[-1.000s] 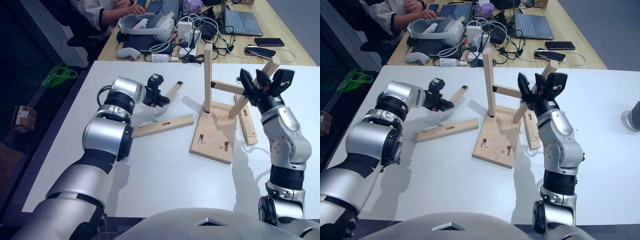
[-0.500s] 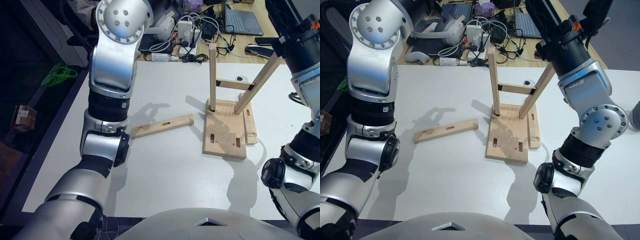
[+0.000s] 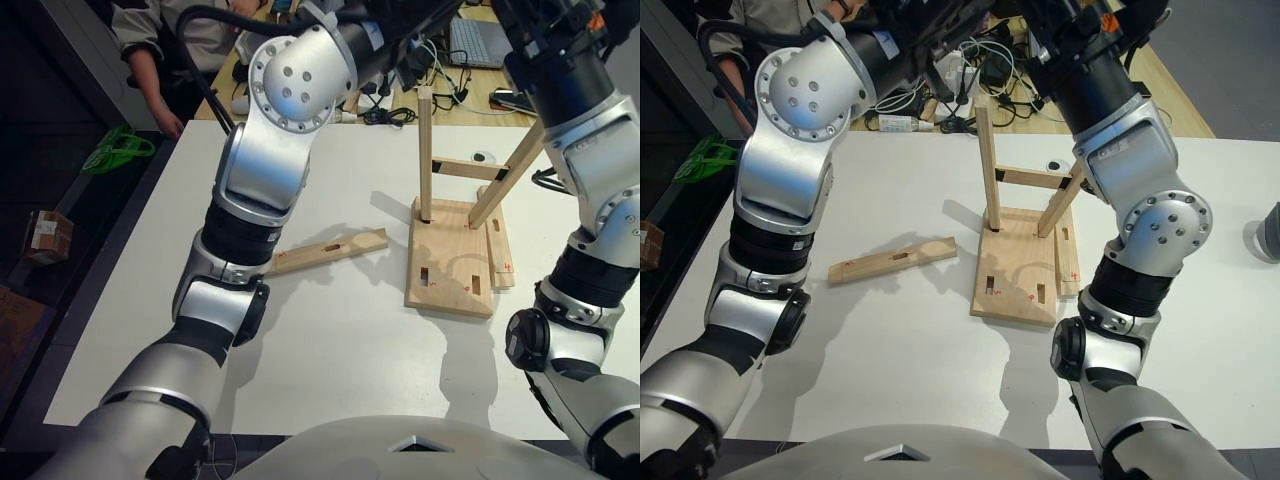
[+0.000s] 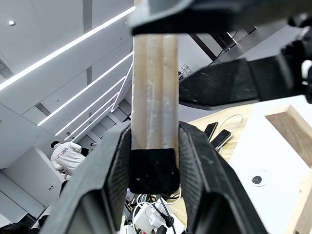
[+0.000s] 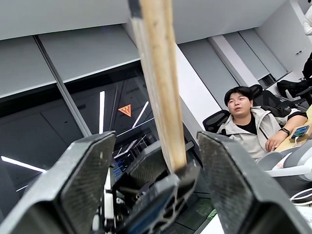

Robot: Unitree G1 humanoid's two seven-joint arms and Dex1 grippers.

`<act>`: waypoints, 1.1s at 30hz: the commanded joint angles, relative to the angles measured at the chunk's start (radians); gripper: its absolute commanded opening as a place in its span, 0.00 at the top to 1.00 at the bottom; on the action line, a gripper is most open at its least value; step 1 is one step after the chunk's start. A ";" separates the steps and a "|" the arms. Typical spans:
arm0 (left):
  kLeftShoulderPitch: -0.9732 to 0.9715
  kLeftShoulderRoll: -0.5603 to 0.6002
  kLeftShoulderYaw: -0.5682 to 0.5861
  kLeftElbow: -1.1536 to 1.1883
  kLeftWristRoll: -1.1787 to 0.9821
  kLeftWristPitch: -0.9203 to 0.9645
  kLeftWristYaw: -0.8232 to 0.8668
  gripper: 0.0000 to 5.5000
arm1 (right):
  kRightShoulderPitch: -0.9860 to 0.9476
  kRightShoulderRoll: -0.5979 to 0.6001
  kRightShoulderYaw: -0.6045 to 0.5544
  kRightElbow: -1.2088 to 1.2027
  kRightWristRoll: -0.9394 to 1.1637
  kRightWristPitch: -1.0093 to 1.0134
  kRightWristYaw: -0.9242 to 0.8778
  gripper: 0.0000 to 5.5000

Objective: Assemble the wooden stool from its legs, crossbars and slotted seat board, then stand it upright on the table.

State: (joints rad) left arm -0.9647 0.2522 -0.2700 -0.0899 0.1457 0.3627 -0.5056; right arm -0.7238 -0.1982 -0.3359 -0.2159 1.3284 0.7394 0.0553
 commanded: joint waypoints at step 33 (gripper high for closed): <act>0.044 0.289 0.169 -0.161 -0.435 0.529 -0.465 0.47 | 0.002 -0.283 0.048 0.137 -0.205 -0.018 0.364 0.93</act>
State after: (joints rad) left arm -0.8555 0.5156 -0.1957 -0.2739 -0.1984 0.8006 -0.9372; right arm -0.7250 -0.4158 -0.3163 -0.0916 1.1583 0.6908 0.3259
